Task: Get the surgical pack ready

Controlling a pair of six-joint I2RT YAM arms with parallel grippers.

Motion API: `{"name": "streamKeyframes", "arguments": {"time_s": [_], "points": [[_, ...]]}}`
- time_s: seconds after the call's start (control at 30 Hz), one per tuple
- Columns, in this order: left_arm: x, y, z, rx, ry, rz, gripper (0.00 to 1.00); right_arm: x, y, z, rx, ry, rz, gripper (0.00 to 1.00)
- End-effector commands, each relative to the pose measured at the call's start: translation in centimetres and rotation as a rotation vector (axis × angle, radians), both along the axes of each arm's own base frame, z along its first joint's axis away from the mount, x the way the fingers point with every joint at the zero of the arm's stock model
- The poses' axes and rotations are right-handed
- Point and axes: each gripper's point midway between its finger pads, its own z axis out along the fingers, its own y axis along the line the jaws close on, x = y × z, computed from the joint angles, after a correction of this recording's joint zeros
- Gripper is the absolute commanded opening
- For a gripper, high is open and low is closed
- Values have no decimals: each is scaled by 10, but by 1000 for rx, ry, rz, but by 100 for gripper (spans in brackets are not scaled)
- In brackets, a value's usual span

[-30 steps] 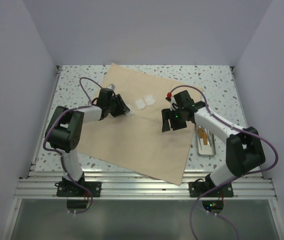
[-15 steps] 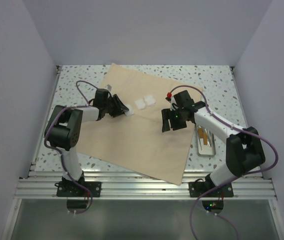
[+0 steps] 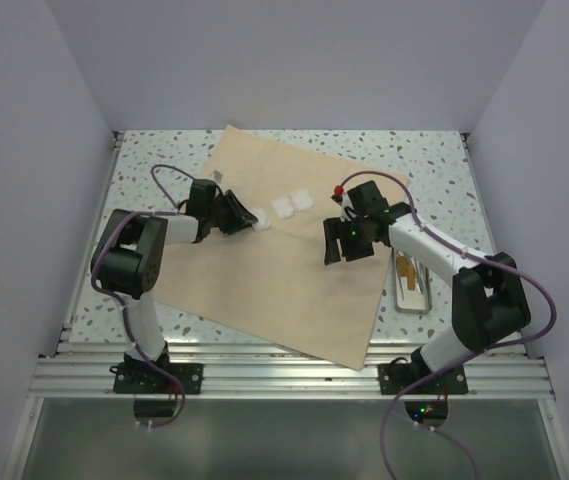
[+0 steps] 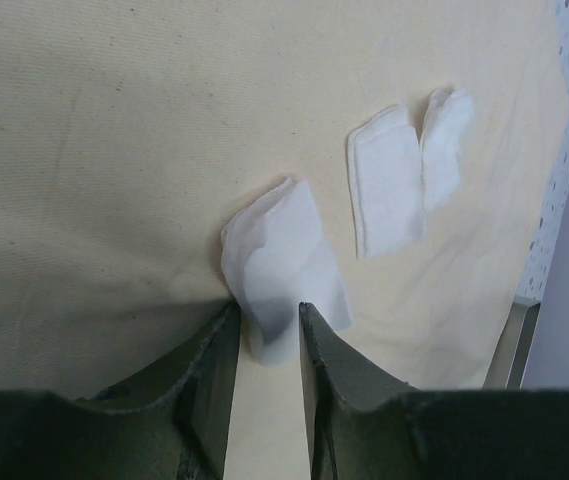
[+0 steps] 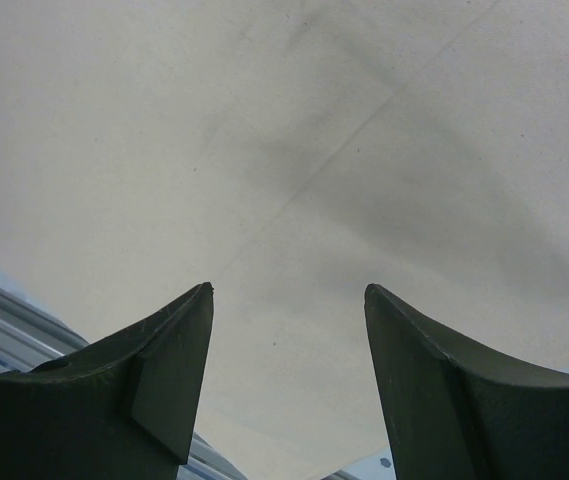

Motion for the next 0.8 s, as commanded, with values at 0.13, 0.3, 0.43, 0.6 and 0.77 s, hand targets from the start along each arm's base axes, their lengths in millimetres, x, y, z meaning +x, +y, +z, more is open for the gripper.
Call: {"name": "streamKeyframes", "arguments": {"time_s": [0.13,0.3,0.43,0.6,0.77], "points": [[-14,12,-31,62,87,36,28,11,9,9,22,-37,24,66],[-11,11,-22,50,75,38,16,11,10,9,19,-35,26,66],[-9,9,-13,44,62,36,8,10,10,8,15,-36,30,66],[-4,6,-4,27,45,33,6,11,11,9,15,-36,30,66],[0,4,6,11,19,29,0,11,11,8,13,-34,29,66]]}}
